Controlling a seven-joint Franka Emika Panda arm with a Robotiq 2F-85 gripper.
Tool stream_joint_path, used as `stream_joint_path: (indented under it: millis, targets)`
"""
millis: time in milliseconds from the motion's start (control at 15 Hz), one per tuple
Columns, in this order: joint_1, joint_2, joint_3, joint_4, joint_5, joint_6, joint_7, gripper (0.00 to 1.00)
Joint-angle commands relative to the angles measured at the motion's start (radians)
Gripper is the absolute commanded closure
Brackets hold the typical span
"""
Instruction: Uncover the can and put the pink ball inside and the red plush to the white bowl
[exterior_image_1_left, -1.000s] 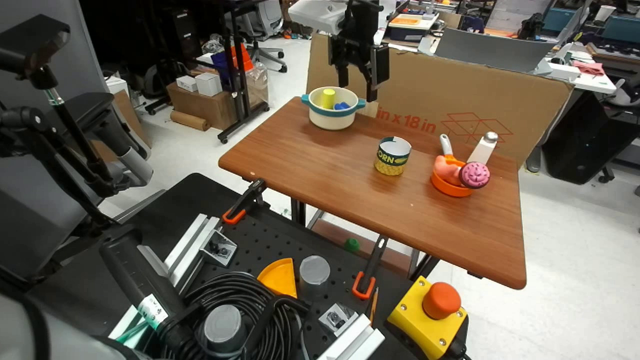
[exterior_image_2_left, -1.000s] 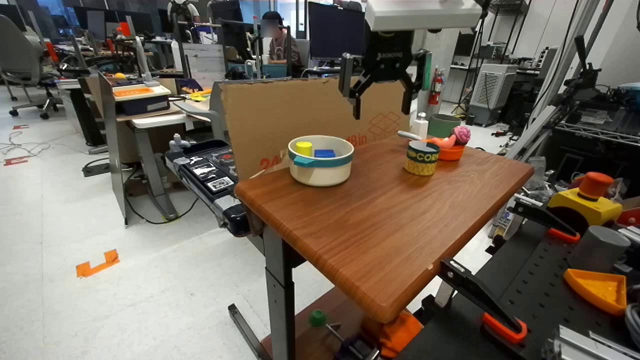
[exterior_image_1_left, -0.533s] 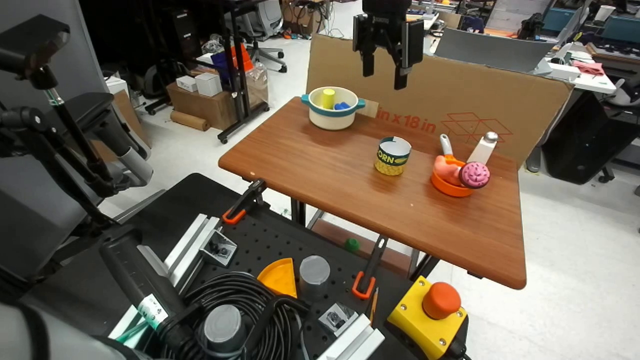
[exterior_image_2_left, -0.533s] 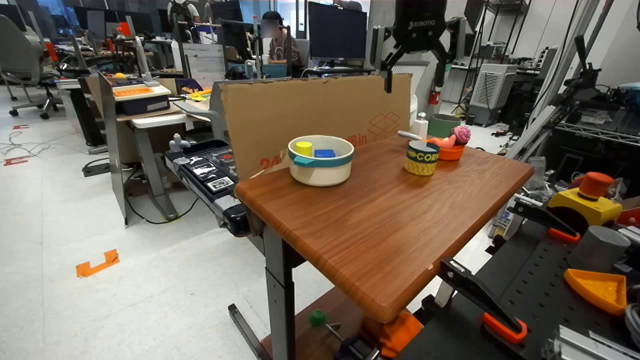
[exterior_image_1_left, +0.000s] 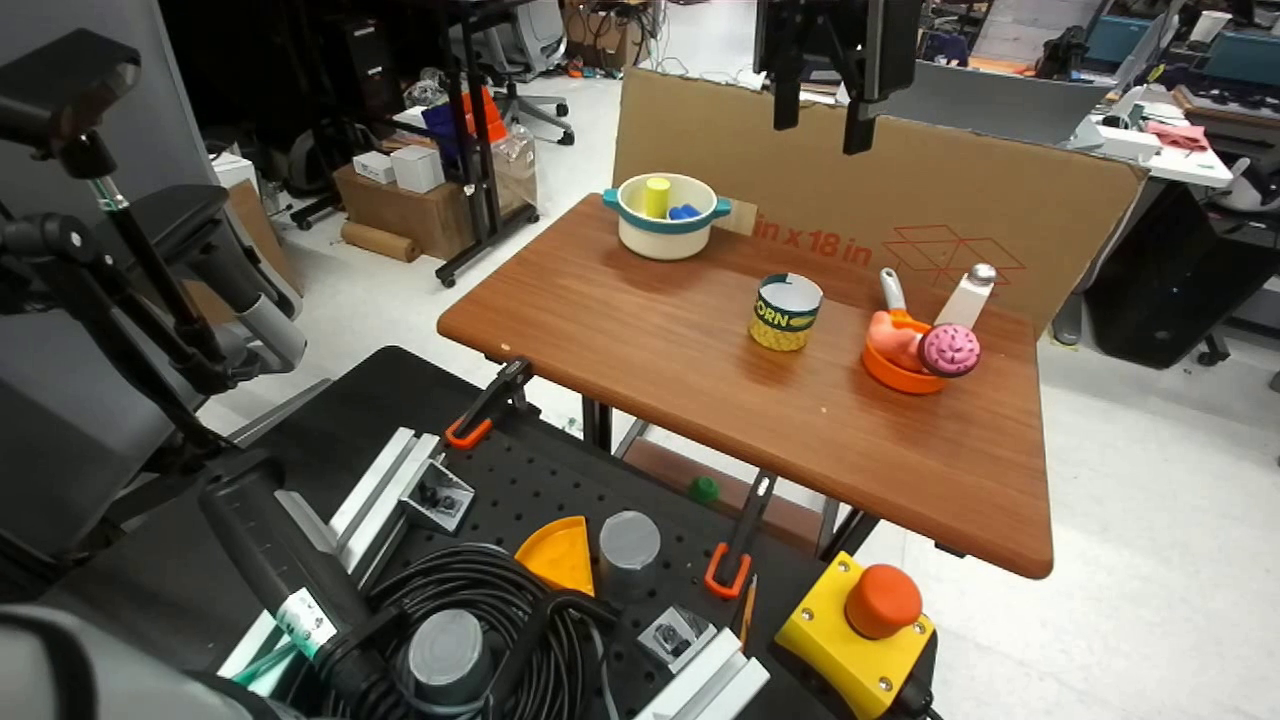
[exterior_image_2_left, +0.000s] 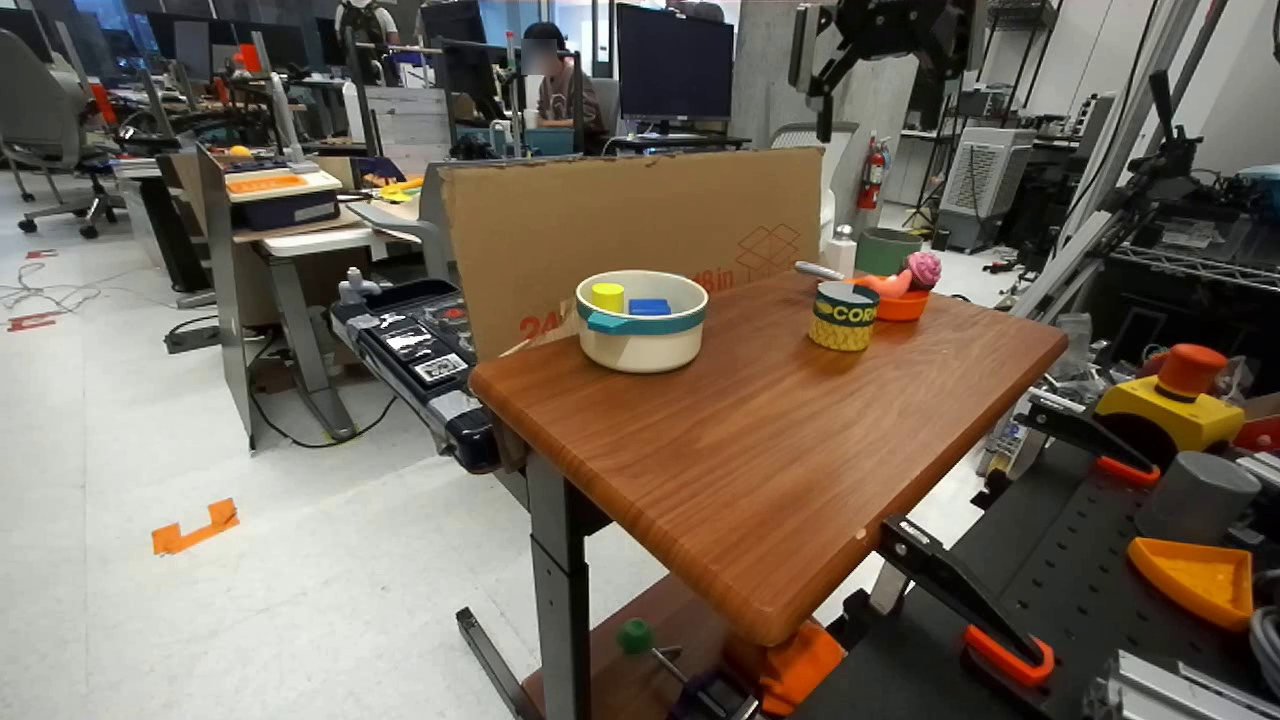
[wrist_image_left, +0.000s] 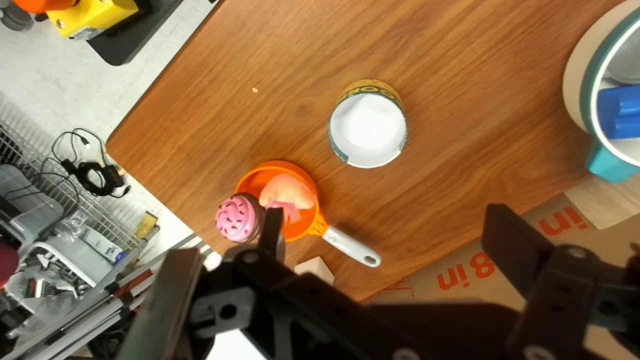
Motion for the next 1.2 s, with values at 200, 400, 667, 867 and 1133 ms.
stream_joint_path:
  millis: [200, 400, 667, 867, 1133]
  targets:
    - [-0.079, 0.025, -0.021, 0.123, 0.064, -0.128, 0.004, 0.00]
    - [-0.103, 0.051, -0.033, 0.180, 0.090, -0.178, 0.010, 0.00]
    - [-0.124, 0.111, -0.047, 0.274, 0.137, -0.251, -0.003, 0.00]
    - [-0.133, 0.174, -0.061, 0.356, 0.164, -0.311, 0.003, 0.00]
    - [-0.145, 0.259, -0.083, 0.467, 0.194, -0.383, 0.023, 0.00]
